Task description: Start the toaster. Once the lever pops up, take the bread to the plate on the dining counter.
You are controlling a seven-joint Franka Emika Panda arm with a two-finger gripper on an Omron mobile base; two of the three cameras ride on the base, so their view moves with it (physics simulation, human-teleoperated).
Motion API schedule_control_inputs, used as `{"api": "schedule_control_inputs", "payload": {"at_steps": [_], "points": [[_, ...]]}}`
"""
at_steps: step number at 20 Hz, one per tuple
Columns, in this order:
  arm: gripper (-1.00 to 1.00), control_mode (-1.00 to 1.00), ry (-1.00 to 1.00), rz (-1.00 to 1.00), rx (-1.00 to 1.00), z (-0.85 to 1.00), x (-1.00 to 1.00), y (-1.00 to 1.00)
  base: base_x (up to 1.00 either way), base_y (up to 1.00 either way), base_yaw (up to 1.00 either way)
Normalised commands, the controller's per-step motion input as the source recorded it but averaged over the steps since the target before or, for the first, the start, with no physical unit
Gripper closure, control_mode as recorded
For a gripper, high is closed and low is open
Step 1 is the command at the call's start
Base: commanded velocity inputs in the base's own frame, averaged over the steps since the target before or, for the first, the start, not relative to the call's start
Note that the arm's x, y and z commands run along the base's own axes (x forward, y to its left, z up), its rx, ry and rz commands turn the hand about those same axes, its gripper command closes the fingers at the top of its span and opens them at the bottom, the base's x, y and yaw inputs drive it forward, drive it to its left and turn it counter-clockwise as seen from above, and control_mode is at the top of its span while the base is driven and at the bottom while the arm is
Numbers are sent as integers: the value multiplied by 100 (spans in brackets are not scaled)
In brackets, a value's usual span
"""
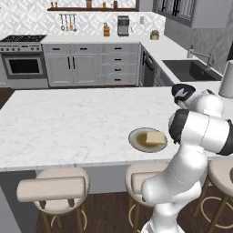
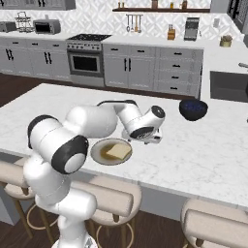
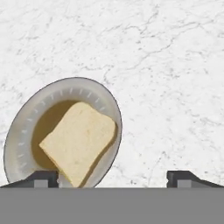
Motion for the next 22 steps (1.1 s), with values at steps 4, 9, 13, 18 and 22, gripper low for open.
{"api": "schedule_control_inputs", "payload": {"at_steps": [4,9,13,18,22], "points": [[-100,-100,-3,-11,-13,100,-100,28,0,0,0],[-100,-100,5,-17,-9,93,-87,58,0,0,0],[-100,-100,24,-19,-5,53,-62,77,0,0,0],[-100,-100,25,-18,-4,14,-49,76,0,0,0],[-100,-100,26,-16,-5,0,-29,76,0,0,0]]}}
